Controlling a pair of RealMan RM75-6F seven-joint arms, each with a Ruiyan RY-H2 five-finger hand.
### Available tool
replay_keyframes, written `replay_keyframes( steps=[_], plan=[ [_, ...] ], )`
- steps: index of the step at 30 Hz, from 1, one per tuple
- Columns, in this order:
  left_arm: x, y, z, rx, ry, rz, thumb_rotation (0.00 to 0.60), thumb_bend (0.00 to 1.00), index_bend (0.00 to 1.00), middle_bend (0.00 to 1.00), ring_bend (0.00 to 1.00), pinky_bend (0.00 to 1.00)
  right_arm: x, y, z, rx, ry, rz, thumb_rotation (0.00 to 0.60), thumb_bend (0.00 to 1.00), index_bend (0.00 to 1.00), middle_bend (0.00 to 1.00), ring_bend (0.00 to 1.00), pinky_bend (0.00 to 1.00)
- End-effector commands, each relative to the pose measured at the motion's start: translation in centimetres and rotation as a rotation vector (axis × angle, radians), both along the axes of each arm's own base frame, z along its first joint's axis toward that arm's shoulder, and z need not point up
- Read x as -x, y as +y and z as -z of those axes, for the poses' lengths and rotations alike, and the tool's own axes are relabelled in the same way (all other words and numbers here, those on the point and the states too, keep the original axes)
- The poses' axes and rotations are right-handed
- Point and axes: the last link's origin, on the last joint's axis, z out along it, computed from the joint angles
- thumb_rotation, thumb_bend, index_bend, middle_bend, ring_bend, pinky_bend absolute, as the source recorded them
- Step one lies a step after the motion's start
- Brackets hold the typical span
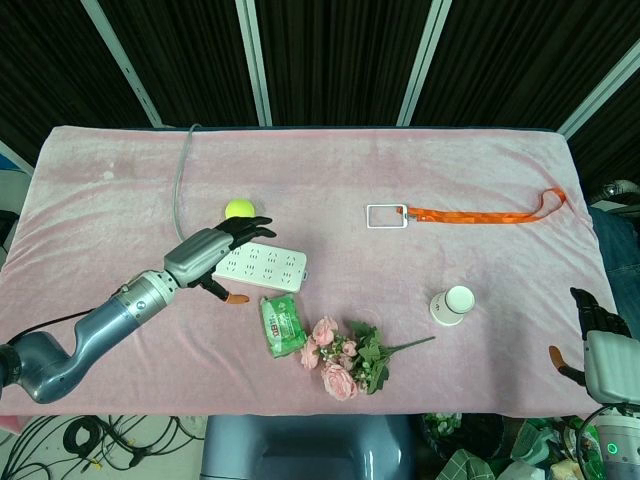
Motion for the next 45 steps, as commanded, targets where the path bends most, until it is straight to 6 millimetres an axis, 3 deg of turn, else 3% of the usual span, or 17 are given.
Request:
replay_keyframes(
  steps=[1,27,30,33,36,37,38,40,45],
  plan=[
    [0.0,-0.2,0.3,0.006,0.005,-0.002,0.6,0.12,0.15,0.04,0.0,0.04,0.0,-0.1,0.0,-0.001,0.002,-0.002,0.6,0.22,0.03,0.09,0.19,0.2],
    [1.7,-0.5,0.8,-0.024,0.135,0.021,0.6,0.15,0.15,0.06,0.0,0.07,-0.1,-0.2,0.3,-0.01,-0.009,0.004,0.6,0.23,0.03,0.09,0.19,0.2],
    [2.0,-0.2,0.6,-0.051,0.171,0.036,0.6,0.25,0.15,0.08,0.0,0.1,0.0,-0.2,0.2,-0.008,-0.009,0.005,0.6,0.23,0.03,0.09,0.19,0.2],
    [3.1,0.5,0.0,-0.135,0.234,0.056,0.6,0.42,0.15,0.2,0.13,0.27,0.0,-0.1,0.2,-0.013,-0.011,0.007,0.6,0.23,0.03,0.09,0.19,0.2],
    [5.1,1.5,-0.4,-0.27,0.37,0.074,0.6,0.53,0.15,0.42,0.46,0.57,0.0,-0.1,0.2,-0.019,-0.011,0.012,0.6,0.23,0.03,0.09,0.19,0.2],
    [5.4,1.6,-0.3,-0.298,0.4,0.076,0.6,0.53,0.15,0.43,0.48,0.59,0.0,-0.1,0.2,-0.018,-0.012,0.012,0.6,0.23,0.03,0.09,0.19,0.2],
    [5.7,1.7,-0.2,-0.312,0.421,0.076,0.6,0.56,0.17,0.52,0.58,0.66,0.0,-0.1,0.2,-0.017,-0.013,0.012,0.6,0.23,0.03,0.09,0.19,0.2],
    [7.0,1.8,0.1,-0.351,0.498,0.059,0.6,0.58,0.19,0.62,0.67,0.72,0.0,-0.1,0.2,-0.014,-0.012,0.013,0.6,0.23,0.03,0.09,0.19,0.2],
    [8.5,1.0,2.0,-0.363,0.579,-0.06,0.6,0.63,0.2,0.71,0.77,0.78,0.0,-0.1,0.2,-0.017,-0.01,0.015,0.6,0.23,0.03,0.09,0.19,0.2]
  ],
)
